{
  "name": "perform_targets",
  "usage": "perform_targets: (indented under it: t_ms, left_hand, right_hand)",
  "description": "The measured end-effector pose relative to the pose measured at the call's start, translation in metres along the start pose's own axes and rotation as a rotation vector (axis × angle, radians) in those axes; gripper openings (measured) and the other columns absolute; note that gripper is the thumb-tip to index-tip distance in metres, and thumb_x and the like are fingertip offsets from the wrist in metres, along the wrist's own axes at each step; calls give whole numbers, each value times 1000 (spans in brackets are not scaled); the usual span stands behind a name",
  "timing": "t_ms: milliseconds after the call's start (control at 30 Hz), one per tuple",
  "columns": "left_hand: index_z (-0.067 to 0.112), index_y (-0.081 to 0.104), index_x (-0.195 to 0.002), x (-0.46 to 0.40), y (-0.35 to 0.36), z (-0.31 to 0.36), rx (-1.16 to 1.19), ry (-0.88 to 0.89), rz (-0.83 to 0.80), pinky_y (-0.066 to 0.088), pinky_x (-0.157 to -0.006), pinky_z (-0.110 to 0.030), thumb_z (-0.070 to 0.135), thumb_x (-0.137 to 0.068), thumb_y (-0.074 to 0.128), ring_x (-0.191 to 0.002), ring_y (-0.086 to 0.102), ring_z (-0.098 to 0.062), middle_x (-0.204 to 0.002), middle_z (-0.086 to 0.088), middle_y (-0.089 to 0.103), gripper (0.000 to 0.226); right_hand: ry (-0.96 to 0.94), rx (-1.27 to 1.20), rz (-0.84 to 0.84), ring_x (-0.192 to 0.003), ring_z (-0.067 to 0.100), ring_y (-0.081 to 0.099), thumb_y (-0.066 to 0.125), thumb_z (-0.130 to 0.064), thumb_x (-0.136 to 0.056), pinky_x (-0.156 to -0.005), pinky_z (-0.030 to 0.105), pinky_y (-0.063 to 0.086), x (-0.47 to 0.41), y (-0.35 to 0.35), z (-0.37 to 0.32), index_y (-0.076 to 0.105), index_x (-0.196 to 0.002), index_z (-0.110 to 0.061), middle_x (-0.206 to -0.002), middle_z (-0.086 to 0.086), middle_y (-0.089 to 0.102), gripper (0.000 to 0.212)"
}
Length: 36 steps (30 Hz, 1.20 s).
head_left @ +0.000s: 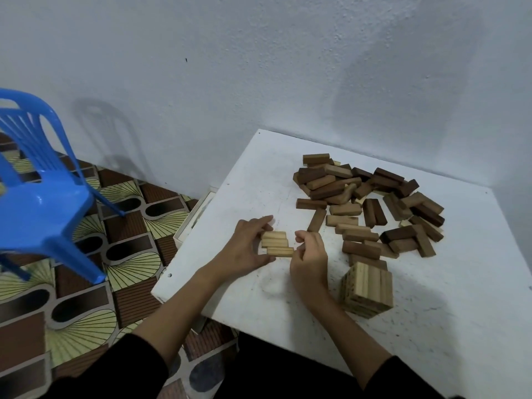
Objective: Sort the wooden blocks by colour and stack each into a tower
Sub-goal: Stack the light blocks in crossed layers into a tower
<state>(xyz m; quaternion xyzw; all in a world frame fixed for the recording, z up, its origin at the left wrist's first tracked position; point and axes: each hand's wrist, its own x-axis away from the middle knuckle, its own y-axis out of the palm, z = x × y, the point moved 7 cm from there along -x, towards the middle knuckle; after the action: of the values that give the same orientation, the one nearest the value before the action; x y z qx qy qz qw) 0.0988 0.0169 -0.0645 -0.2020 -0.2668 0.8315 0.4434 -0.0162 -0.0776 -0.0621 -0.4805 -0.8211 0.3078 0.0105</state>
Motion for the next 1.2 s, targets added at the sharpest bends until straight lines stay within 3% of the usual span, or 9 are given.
perform_targets:
  t_ms: [167,300,433,567,767,933,1200]
  left_hand:
    - [19,44,-137,3,0,0,9,7,66,28,-84,3,13,-74,79,-104,33,0,-117,9,53,72]
    - [15,42,-137,3,-2,-2,16,9,91,27,-85,2,13,-71,82,-106,35,-6,-119,6,52,78]
    - [17,43,-137,1,-2,-7,40,-18,96,33,-82,-1,12,-69,83,-101,41,-8,-117,4,55,79]
    - [19,44,-136,3,-2,-8,62,-21,91,37,-81,-7,11,-68,83,-98,46,-11,-115,3,56,79]
    - [18,44,-136,3,-3,-7,74,-22,80,37,-79,-5,10,-67,84,-97,48,-12,-114,4,56,80]
    - [13,45,-136,4,-2,-4,96,-16,88,34,-83,0,3,-67,82,-101,45,-7,-114,1,56,79]
    - [14,44,-137,5,-3,-4,85,-15,76,32,-85,0,5,-68,82,-104,44,-4,-113,7,55,80]
  right_hand:
    - [-83,14,47,-88,22,58,38,11,-77,-75,22,45,2,-1,-2,62,-98,5,-94,14,60,32]
    - [-124,46,49,-87,26,56,36,11,-73,-71,26,42,3,-1,-3,65,-96,5,-91,15,63,37]
    - [-143,40,31,-83,28,57,51,23,-68,-69,26,43,1,2,0,65,-96,5,-89,14,63,36]
    - [-176,13,46,-76,28,58,55,22,-68,-65,34,49,2,0,0,65,-94,4,-83,12,62,33]
    - [-218,17,55,-72,25,58,59,22,-67,-65,33,50,1,1,0,65,-93,3,-79,9,63,32]
    - [-198,-20,51,-71,29,59,58,21,-68,-65,41,53,1,1,1,66,-92,3,-80,9,62,31]
    - [-220,-29,44,-73,28,59,57,19,-70,-66,41,53,1,1,-2,65,-91,2,-84,-5,54,29]
